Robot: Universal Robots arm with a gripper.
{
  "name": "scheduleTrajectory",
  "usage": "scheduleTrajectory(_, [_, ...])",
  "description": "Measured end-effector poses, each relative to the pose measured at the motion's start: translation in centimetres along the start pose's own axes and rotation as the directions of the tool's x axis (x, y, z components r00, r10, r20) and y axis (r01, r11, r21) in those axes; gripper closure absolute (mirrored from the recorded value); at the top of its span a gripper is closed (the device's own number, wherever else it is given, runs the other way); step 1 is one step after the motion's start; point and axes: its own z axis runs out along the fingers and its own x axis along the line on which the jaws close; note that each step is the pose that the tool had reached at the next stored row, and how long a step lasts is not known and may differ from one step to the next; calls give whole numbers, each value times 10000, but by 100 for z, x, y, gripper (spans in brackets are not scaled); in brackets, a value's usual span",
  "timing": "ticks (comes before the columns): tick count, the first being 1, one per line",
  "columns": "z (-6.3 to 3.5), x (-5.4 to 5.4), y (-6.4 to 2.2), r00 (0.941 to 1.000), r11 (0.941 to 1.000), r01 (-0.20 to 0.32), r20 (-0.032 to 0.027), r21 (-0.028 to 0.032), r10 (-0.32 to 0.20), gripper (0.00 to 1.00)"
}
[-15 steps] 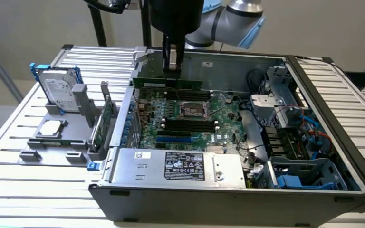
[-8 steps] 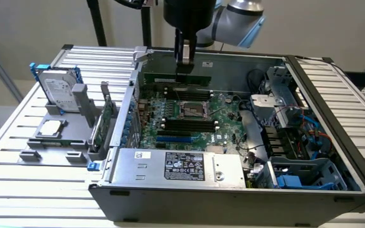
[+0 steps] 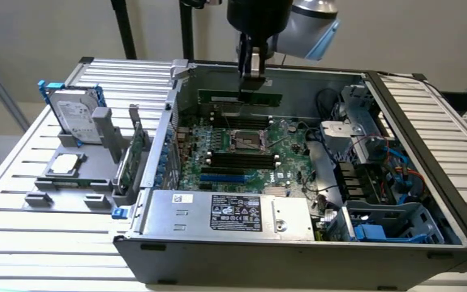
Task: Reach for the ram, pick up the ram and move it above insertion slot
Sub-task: 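Pick up the ram and move it above insertion slot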
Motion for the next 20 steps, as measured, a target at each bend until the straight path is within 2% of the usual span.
scheduleTrajectory(6, [5, -72, -94, 10000, 10000, -73, 1, 6, 73, 87])
scheduleTrajectory(20, [19, -242, -150, 9994, 9994, -336, 6, 30, 336, 87])
